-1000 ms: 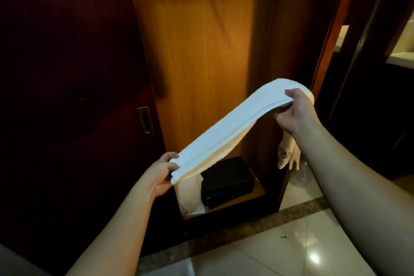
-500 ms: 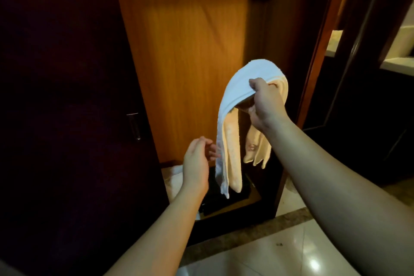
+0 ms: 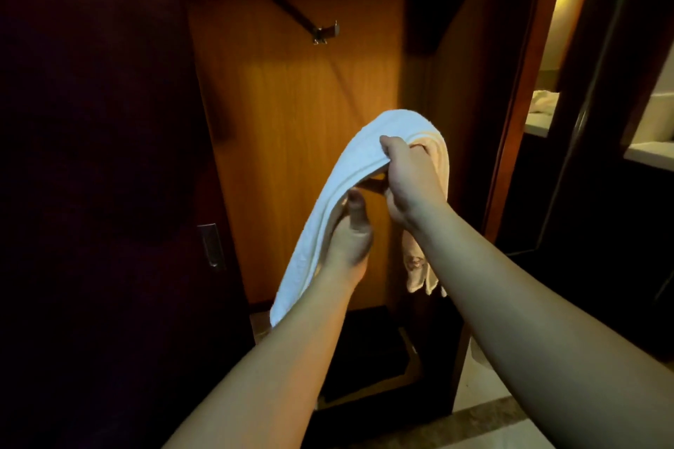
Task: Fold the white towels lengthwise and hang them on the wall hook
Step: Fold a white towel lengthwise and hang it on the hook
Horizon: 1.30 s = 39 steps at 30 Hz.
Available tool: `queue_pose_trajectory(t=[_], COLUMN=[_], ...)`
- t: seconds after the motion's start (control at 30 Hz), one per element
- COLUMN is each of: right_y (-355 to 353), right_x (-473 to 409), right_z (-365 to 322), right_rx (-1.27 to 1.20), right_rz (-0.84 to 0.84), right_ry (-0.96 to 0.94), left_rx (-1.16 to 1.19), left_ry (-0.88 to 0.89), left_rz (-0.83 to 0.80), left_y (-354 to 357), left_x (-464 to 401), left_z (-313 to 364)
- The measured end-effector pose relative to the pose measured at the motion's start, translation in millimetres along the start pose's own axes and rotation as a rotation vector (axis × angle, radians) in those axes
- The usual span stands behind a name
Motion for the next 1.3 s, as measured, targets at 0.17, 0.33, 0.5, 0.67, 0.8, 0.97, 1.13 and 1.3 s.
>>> queue_pose_trajectory(t=[0.17,0.33,0.5,0.67,0.8,0.97,1.13,1.3], right_y=[-22.7,-36.5,-31.2,-8.0,14.7,36.0,55.8,69.7], right_x=[-26.0,-57.1,-96.5,-157.8,-209.5,-270.9,-336.2,-394.4], right_z=[0.8,8.8,17.9,-2.9,-28.7,-57.5,-84.4,-97.4], right_rx=[0.098,-0.297,-0.592,-0.563,-0.493,-0.359,-0.214,-0.185], right_rz=[0.035,0.185,0.261,0.230,0.145,0.102,0.030,-0.113], right_ry=[-0.059,0.030,0.206,0.108,0.013,-0.024,-0.133,-0.145], left_rx=[0.424,0.489,0.311,0.049,-0.052,-0.175,-0.177,-0.204], left_ry=[-0.023,-0.043,-0.010,-0.015,0.012,0.057,0.083,0.174], left_rz=[0.188,0.236,0.182,0.015,-0.064,-0.121,-0.096,-0.121], left_y=[-3.2,-13.5,-35.5,-51.2,-57.7,-57.0,-52.4,-38.1], left_x=[-23.4,-68.0,-124.9,-193.1,-248.5,-311.1,-377.1,-428.5], left_z=[37.4,60.3,64.1,77.6,105.2,134.8,142.7,148.7])
Point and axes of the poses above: each hand's wrist, its own x-axis away from the middle knuckle, its own y-axis out of the palm, z = x × y, the point moved 4 cm from there along -x, towards the middle knuckle, and after that the axes turned 1 degree about -x, right-handed, at the moved point
